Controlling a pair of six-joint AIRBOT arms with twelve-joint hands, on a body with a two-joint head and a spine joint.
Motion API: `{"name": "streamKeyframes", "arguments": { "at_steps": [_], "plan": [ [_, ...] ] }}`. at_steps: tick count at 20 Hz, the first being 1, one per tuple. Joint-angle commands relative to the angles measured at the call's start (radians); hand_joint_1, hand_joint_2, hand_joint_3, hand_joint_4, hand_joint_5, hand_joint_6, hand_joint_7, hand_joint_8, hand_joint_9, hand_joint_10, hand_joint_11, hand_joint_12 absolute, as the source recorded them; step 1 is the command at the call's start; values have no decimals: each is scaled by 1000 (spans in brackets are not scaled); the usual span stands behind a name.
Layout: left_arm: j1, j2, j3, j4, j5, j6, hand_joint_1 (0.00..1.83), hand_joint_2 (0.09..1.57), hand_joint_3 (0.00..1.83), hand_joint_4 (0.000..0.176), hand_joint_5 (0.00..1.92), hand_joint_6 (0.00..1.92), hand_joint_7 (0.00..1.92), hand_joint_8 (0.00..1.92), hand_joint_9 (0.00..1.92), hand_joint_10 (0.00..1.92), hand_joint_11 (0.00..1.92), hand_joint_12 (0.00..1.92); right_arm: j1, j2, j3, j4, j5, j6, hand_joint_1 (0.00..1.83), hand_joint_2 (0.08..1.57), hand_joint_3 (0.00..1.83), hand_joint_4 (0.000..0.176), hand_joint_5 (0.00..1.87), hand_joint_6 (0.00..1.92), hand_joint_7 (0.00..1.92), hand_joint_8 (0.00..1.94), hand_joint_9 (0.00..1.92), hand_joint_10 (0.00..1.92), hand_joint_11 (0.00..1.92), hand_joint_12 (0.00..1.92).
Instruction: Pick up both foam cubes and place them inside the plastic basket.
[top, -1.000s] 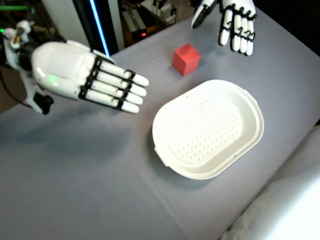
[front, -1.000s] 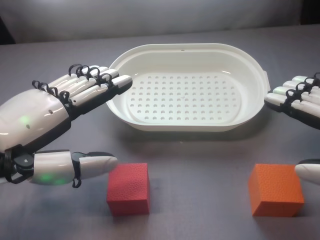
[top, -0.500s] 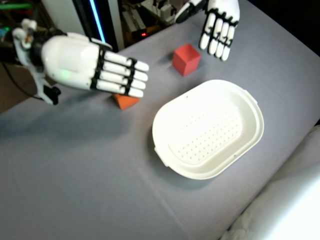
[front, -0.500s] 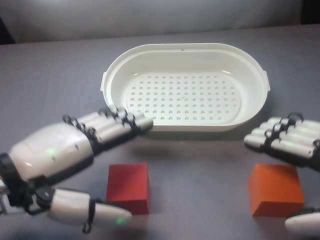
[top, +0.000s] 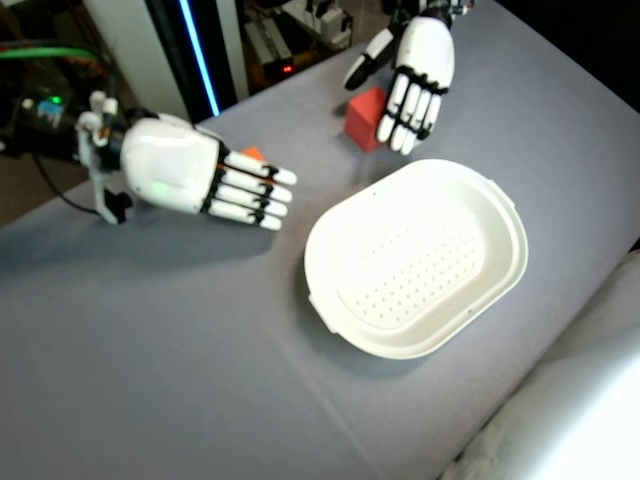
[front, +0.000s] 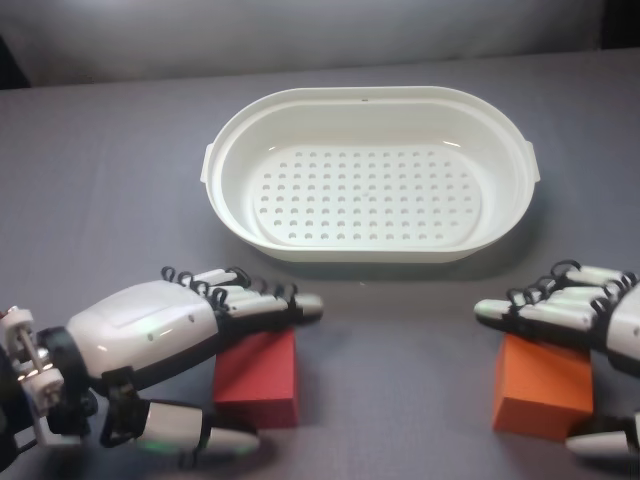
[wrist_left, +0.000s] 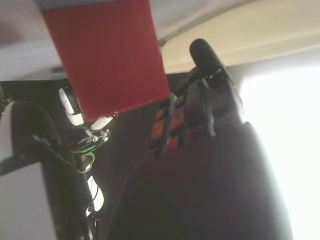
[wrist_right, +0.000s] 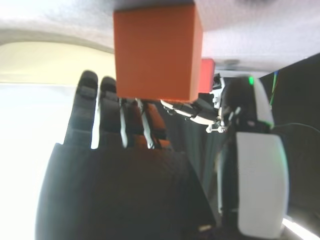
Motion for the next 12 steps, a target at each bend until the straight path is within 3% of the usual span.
{"name": "streamKeyframes", "arguments": {
  "at_steps": [1,2,3,4,5,6,8,12],
  "plan": [
    [-10,1,1,-7,-117,0,1339,1193,0,0,734,1089,787,1265,865,1456,750,1674,8,-2,4,2,81,3,1327,1245,1,0,615,1352,764,1348,713,1537,555,1591],
    [-15,7,-2,-7,-129,7,1340,1229,1,0,671,1228,719,1383,799,1547,739,1718,15,-1,4,2,93,-2,1333,1253,2,0,607,1359,743,1376,709,1597,542,1658],
    [-25,24,-11,-8,-149,24,1341,1245,3,0,661,1155,698,1483,790,1657,792,1816,30,10,1,2,124,-5,1333,1256,1,0,612,1375,734,1387,695,1611,493,1703],
    [-33,37,-18,-10,-160,39,1232,1252,3,0,696,1199,755,1567,811,1647,828,1818,39,20,-3,2,143,-9,1331,1261,1,0,603,1386,722,1395,691,1631,508,1734],
    [-43,50,-25,-11,-177,51,1320,1246,0,0,662,1192,725,1483,794,1644,783,1776,50,30,-7,2,166,-13,1321,1266,1,0,578,1397,721,1419,712,1620,521,1701],
    [-54,62,-29,-14,-195,58,1224,1254,3,0,671,1245,774,1538,796,1611,796,1772,64,40,-9,2,184,-19,1317,1267,0,0,574,1414,726,1417,707,1606,502,1679],
    [-77,77,-28,-30,-230,81,1342,1225,0,0,651,1232,773,1356,828,1547,754,1634,94,54,-10,10,210,-44,1323,1273,0,0,570,1450,710,1423,677,1605,466,1663],
    [-169,78,8,-74,-233,142,1354,1212,0,0,706,1106,784,1372,836,1558,802,1673,193,53,23,55,215,-114,1338,1240,0,0,618,1376,743,1378,763,1495,585,1595]
  ]
}}
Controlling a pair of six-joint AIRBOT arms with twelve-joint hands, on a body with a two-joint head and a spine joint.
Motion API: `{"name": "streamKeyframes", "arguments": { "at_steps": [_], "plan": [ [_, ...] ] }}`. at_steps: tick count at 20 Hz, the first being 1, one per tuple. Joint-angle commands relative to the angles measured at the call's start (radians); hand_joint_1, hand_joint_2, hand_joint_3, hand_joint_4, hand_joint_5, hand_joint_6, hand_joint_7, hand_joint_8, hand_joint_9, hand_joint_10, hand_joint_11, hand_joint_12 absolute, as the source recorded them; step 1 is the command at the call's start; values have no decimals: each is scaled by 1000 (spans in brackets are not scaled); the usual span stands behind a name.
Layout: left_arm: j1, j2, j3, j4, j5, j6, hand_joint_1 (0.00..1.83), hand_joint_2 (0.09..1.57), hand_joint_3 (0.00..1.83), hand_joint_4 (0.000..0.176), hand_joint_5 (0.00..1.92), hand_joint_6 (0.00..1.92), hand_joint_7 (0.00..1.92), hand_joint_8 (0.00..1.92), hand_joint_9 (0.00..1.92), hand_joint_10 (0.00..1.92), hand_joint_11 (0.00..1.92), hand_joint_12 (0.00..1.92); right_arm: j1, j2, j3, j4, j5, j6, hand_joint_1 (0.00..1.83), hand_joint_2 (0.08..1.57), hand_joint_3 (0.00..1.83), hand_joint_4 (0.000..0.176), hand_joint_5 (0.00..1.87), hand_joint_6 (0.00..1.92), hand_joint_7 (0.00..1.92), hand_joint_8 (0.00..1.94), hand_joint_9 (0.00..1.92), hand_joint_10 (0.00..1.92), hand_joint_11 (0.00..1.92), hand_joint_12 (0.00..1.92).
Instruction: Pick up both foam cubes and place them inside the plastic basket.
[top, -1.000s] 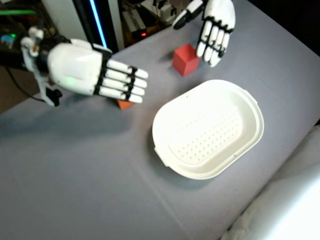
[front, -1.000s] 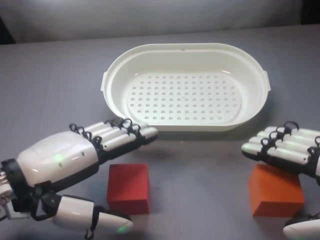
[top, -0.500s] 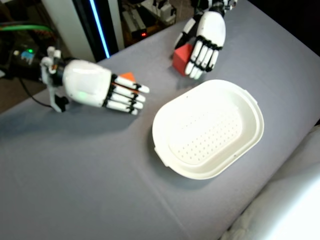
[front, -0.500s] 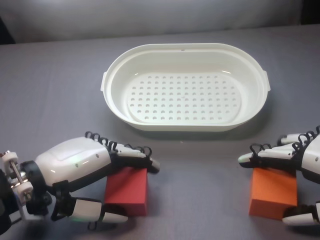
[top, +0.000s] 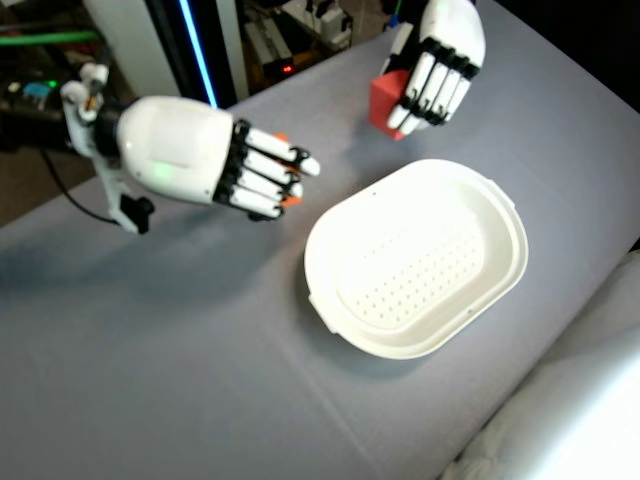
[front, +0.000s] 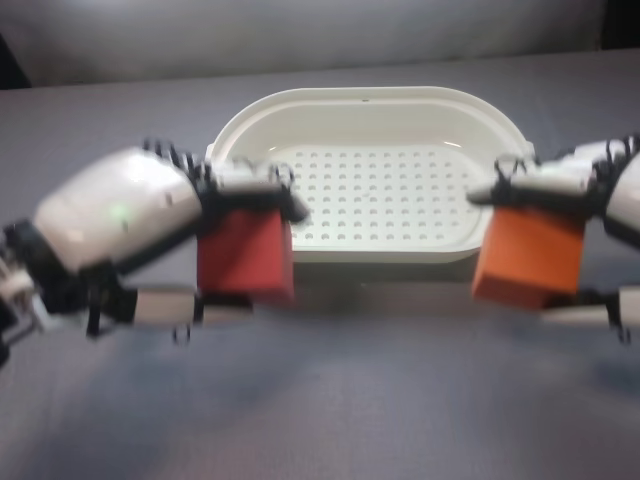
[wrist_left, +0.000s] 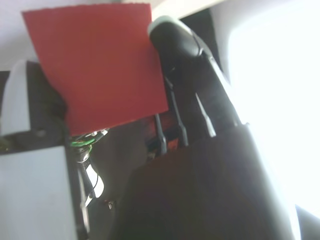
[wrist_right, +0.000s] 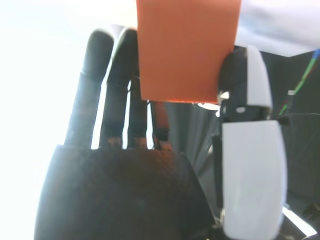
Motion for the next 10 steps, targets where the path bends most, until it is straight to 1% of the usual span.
{"name": "streamKeyframes", "arguments": {
  "at_steps": [1,3,4,5,6,7,8,9,10],
  "plan": [
    [-31,-7,17,-45,-105,12,1362,1191,0,0,718,1119,832,1269,895,1465,850,1619,27,-6,16,44,119,-15,1336,1243,1,0,614,1391,740,1379,753,1504,548,1604],
    [-104,-41,69,-72,-48,39,1365,1174,0,0,731,1109,871,1186,911,1414,794,1514,85,-46,68,77,100,-27,1338,1239,0,0,604,1435,738,1332,785,1469,554,1593],
    [-132,-57,91,-84,-13,55,1361,1179,1,0,720,1185,855,1171,880,1396,799,1489,112,-66,89,88,80,-34,1445,1231,4,0,593,1420,713,1321,780,1396,581,1784],
    [-165,-86,127,-91,25,57,1363,1172,0,0,740,1130,884,1156,893,1435,772,1618,144,-96,124,95,42,-37,1465,1240,2,0,563,1438,697,1341,759,1404,574,1846],
    [-193,-110,152,-96,63,58,1355,1195,4,0,687,1238,850,1191,826,1481,724,1648,177,-123,154,95,-1,-37,1468,1245,1,0,564,1450,704,1335,747,1423,537,1872],
    [-216,-137,181,-108,102,62,1355,1200,0,0,672,1260,841,1211,825,1464,741,1583,208,-150,185,97,-43,-37,1469,1246,0,0,566,1445,705,1331,741,1433,544,1878],
    [-223,-157,202,-121,119,60,1361,1189,0,0,690,1192,873,1190,865,1456,735,1604,226,-178,216,109,-77,-37,1360,1250,0,0,577,1471,719,1344,758,1487,541,1716],
    [-227,-168,215,-131,136,63,1248,1214,4,0,654,1255,897,1293,857,1334,727,1698,234,-202,240,122,-100,-37,1314,1301,1,0,457,1601,636,1458,697,1582,476,1674],
    [-228,-185,237,-149,160,66,1075,1208,0,0,551,743,685,857,691,1166,557,1750,243,-228,268,130,-126,-37,1047,1298,0,0,301,1120,472,1045,511,1282,368,1656]
  ]
}}
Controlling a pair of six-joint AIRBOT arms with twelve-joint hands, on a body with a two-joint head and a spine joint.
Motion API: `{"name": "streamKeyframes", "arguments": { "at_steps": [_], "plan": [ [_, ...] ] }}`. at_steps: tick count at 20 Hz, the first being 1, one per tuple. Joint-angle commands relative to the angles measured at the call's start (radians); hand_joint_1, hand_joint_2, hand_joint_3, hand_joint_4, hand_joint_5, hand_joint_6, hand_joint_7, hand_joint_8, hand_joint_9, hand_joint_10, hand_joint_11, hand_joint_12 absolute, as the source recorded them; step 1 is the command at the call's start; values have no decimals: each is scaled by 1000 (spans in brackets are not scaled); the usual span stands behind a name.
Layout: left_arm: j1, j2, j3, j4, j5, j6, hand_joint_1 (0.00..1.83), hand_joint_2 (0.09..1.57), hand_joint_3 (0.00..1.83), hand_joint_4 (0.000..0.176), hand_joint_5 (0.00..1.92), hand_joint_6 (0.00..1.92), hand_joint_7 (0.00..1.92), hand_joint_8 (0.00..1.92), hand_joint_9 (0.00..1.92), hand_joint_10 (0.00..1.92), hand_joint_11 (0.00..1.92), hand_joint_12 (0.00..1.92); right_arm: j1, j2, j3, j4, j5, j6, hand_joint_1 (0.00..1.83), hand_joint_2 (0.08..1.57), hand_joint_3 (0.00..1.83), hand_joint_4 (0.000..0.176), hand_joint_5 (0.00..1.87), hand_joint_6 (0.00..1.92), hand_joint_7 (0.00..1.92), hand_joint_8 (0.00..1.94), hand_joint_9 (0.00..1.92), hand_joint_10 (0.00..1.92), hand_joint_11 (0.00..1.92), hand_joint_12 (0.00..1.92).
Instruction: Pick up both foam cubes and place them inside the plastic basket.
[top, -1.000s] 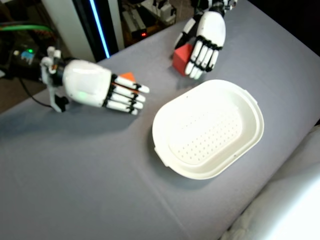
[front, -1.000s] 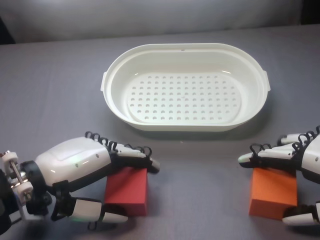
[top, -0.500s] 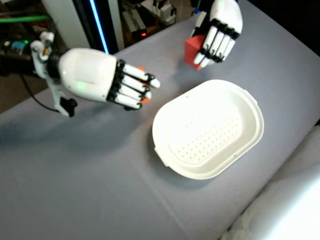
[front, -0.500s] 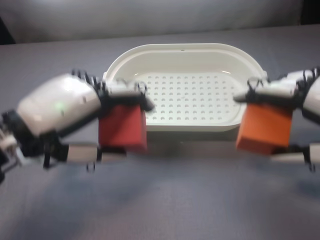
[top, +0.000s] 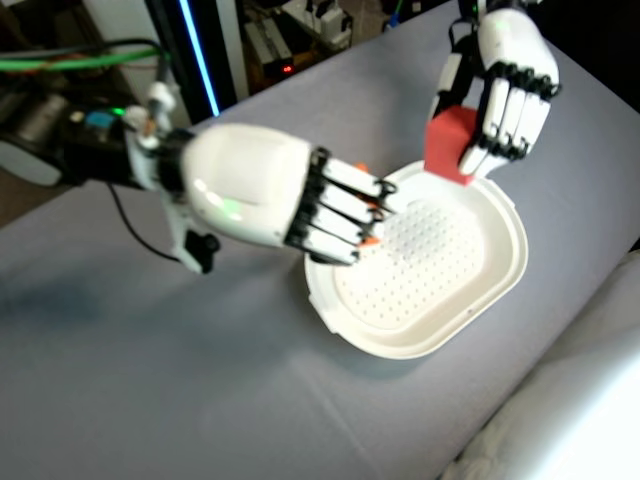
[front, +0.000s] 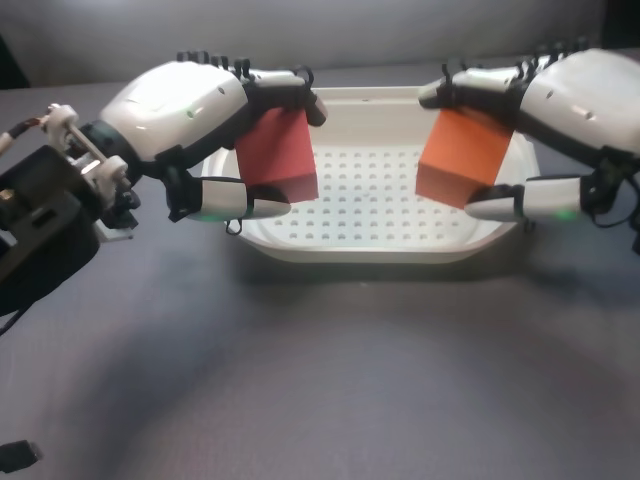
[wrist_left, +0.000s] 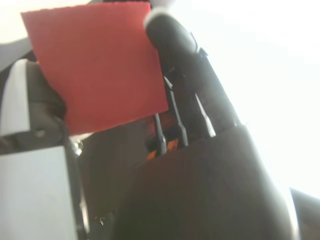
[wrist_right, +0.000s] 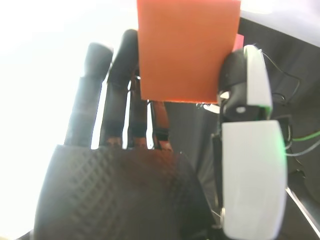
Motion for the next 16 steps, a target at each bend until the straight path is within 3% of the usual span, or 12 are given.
{"name": "streamKeyframes", "arguments": {
  "at_steps": [1,2,3,4,6,8,9,11,12,13,14,16],
  "plan": [
    [-10,-3,15,-37,-79,1,863,1208,0,0,450,469,544,601,529,1163,420,1845,16,-5,15,22,72,2,546,1344,14,0,61,769,201,723,204,1143,73,1749],
    [-6,-15,28,-50,-57,3,553,1211,1,46,144,309,256,299,44,791,19,1813,17,-18,31,43,43,-6,175,1278,0,42,1,94,27,146,7,543,2,1483],
    [-6,-15,28,-50,-56,4,553,1211,1,46,144,309,256,299,44,791,19,1813,17,-18,31,44,42,-7,175,1278,0,42,1,94,27,146,7,543,2,1483],
    [-3,-14,28,-52,-56,4,355,1207,0,81,5,23,18,27,1,57,0,1654,17,-17,31,49,38,-9,100,1166,0,101,0,3,0,5,0,118,0,761],
    [7,-9,23,-66,-60,15,326,1158,2,101,0,0,0,0,0,1,0,1458,17,-17,28,61,40,-9,145,1132,0,123,0,0,0,0,0,39,0,467],
    [20,3,13,-82,-77,24,368,1128,7,107,0,0,0,0,0,0,0,1871,17,-17,12,64,54,-9,241,1141,0,143,0,0,0,0,0,1,0,394],
    [28,12,6,-91,-93,27,416,1126,4,111,0,0,0,0,0,0,0,1911,16,-17,0,68,72,-10,272,1141,0,153,0,0,0,0,0,0,0,403],
    [48,34,-13,-103,-133,27,464,1129,4,111,0,0,0,0,0,0,0,1920,9,13,-33,70,112,-14,273,1158,7,142,0,0,0,0,0,0,0,401],
    [70,56,-38,-112,-177,27,423,1182,0,94,0,0,0,0,0,0,0,710,-3,36,-56,70,146,-15,276,1162,8,133,0,0,0,0,0,0,0,397],
    [90,74,-57,-118,-217,27,423,1182,0,94,0,0,0,0,0,0,0,710,-19,57,-79,70,184,-15,276,1162,8,133,0,0,0,0,0,0,0,397],
    [116,94,-83,-126,-272,27,406,1170,0,106,0,0,0,0,0,0,0,27,-39,85,-109,70,230,-20,249,1184,4,136,0,0,0,0,0,0,0,63],
    [161,126,-123,-143,-360,27,408,1183,0,104,0,0,0,0,0,0,0,5,-81,130,-162,74,316,-35,211,1198,8,121,0,0,0,0,0,0,0,12]
  ]
}}
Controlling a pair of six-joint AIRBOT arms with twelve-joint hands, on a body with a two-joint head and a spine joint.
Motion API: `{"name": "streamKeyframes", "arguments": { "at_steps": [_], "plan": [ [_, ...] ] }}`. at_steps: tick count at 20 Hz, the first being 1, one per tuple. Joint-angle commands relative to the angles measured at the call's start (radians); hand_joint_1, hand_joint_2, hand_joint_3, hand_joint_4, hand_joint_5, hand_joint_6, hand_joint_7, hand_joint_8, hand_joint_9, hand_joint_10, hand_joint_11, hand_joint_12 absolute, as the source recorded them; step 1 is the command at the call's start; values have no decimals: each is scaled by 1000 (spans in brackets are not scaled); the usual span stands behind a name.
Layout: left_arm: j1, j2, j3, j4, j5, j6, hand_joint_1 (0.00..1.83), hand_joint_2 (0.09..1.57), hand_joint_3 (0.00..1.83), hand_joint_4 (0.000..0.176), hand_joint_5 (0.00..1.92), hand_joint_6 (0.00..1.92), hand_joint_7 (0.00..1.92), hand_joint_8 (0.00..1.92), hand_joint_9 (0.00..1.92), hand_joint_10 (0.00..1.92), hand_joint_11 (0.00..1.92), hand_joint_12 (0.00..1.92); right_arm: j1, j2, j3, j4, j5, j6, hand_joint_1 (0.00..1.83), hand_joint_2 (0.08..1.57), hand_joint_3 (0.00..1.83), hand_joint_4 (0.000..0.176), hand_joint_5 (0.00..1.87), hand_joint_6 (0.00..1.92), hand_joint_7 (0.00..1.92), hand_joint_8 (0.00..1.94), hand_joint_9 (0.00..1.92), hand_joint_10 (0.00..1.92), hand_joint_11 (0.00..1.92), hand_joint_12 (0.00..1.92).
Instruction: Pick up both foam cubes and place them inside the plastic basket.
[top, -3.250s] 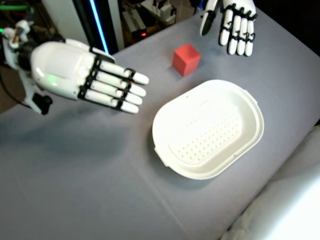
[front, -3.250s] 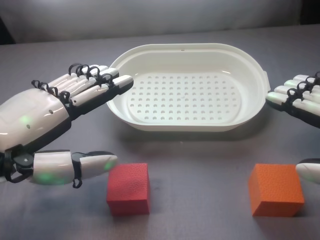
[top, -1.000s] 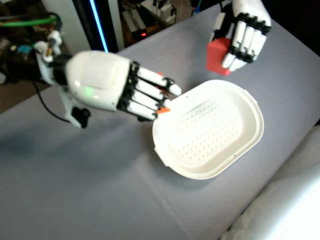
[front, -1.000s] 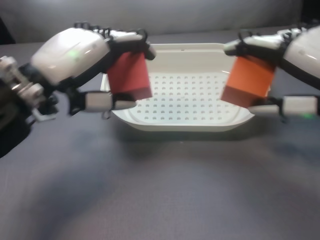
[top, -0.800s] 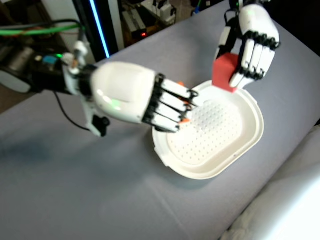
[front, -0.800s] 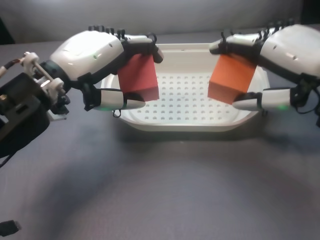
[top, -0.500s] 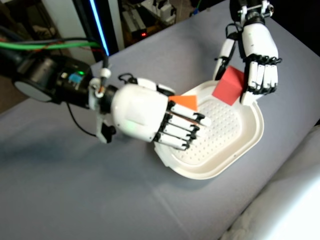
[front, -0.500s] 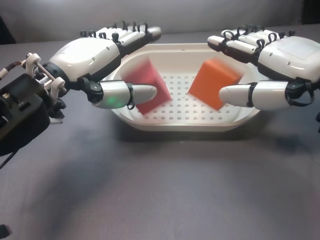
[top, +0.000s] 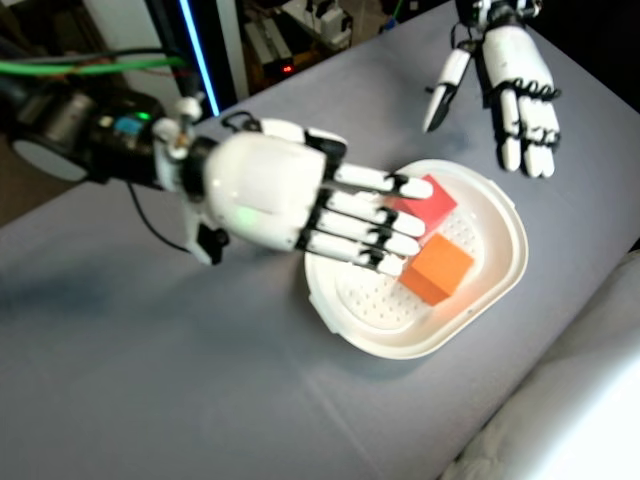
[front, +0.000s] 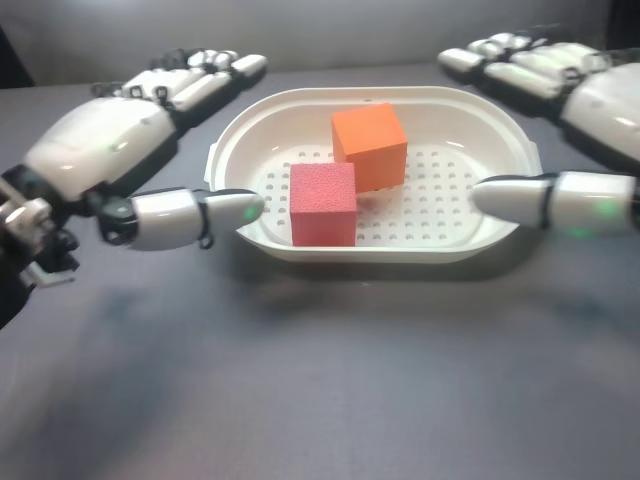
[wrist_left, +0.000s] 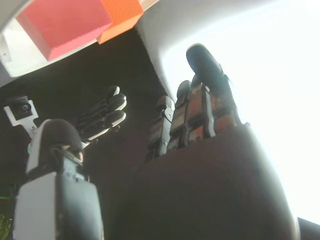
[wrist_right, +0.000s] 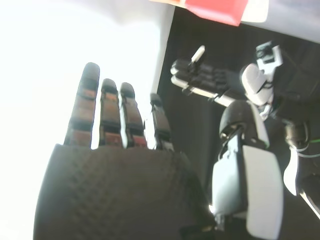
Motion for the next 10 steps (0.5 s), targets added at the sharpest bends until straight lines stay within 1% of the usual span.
{"name": "streamKeyframes", "arguments": {
  "at_steps": [1,2,3,4,5,6,7,8,9,10],
  "plan": [
    [13,20,-18,-7,-214,-3,362,1207,5,115,0,0,0,0,0,0,0,0,-12,24,-26,1,215,-3,184,1206,9,102,0,0,0,0,0,0,0,0],
    [31,32,-34,-12,-249,-4,321,1212,6,114,0,0,0,0,0,0,0,0,-34,40,-43,4,257,-4,123,1208,9,77,0,0,0,0,0,0,0,0],
    [61,52,-59,-17,-314,-4,288,1226,11,111,0,0,0,0,0,0,0,0,-68,69,-73,11,327,-5,92,1205,7,65,0,0,0,0,0,0,0,0],
    [81,64,-77,-25,-364,-4,307,1242,14,102,0,0,0,0,0,0,0,0,-99,90,-94,22,378,-6,145,1206,5,132,0,0,0,0,0,0,0,0],
    [106,76,-94,-34,-416,-4,323,1252,15,110,0,0,0,0,0,0,0,0,-135,110,-115,40,447,-7,190,1220,8,107,0,0,0,0,0,0,0,0],
    [126,85,-108,-39,-450,-4,307,1264,16,124,0,0,0,0,0,0,0,0,-168,124,-131,57,503,-7,186,1224,8,92,0,0,0,0,0,0,0,0],
    [142,91,-118,-42,-474,-4,270,1303,26,117,0,0,0,0,0,0,0,0,-196,134,-143,70,544,-7,196,1223,5,94,0,0,0,0,0,0,0,0],
    [177,108,-142,-55,-552,-4,233,1322,17,122,0,0,0,0,0,0,0,0,-247,156,-169,96,646,-7,173,1207,0,104,0,0,0,0,0,0,0,0],
    [181,111,-144,-56,-561,-3,233,1322,17,122,0,0,0,0,0,0,0,0,-251,158,-171,97,655,-7,173,1207,0,104,0,0,0,0,0,0,0,0],
    [197,120,-155,-65,-596,0,169,1347,22,118,0,0,0,0,0,0,0,0,-262,166,-180,101,687,-7,169,1207,0,94,0,0,0,0,0,0,0,0]
  ]
}}
